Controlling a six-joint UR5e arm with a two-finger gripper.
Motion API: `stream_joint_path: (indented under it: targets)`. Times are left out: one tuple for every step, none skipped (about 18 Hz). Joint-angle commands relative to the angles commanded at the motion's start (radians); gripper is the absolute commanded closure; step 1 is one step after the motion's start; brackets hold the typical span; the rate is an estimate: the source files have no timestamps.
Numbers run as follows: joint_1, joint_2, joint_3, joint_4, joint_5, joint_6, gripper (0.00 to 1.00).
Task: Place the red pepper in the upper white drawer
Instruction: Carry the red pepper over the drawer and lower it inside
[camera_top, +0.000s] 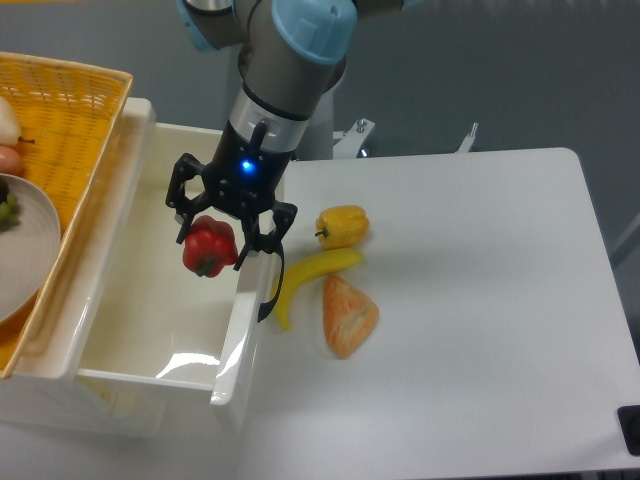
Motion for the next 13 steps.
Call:
stream_joint_path:
  targets:
    - [-0.008, 0.0, -0.009, 0.002, 0.0, 0.002, 0.44]
    - [-0.008, -0.002, -0.015, 0.003, 0.002, 0.003, 0.44]
    - [-0.011, -0.003, -0.021, 0.003, 0.005, 0.003, 0.44]
    - [-0.014, -0.009, -0.023, 0.005, 0.006, 0.003, 0.44]
    - [-0.02, -0.012, -0.022, 0.005, 0.006, 0.003, 0.44]
    - [-0.023, -0.012, -0.022, 0.005, 0.006, 0.003, 0.44]
    - [-0.023, -0.012, -0.022, 0.006, 0.006, 0.003, 0.44]
    - [-0.023, -0.014, -0.022, 0.005, 0.006, 0.003, 0.44]
    - [-0.023, -0.014, -0.022, 0.006, 0.006, 0.003, 0.44]
    - [-0.023, -0.014, -0.022, 0.005, 0.006, 0.003, 0.44]
    - [-0.025, -0.014, -0.022, 0.005, 0.006, 0.003, 0.44]
    - [-0.025, -0.014, -0.022, 0.006, 0.006, 0.003, 0.44]
    - [-0.025, -0.014, -0.022, 0.006, 0.006, 0.005, 0.44]
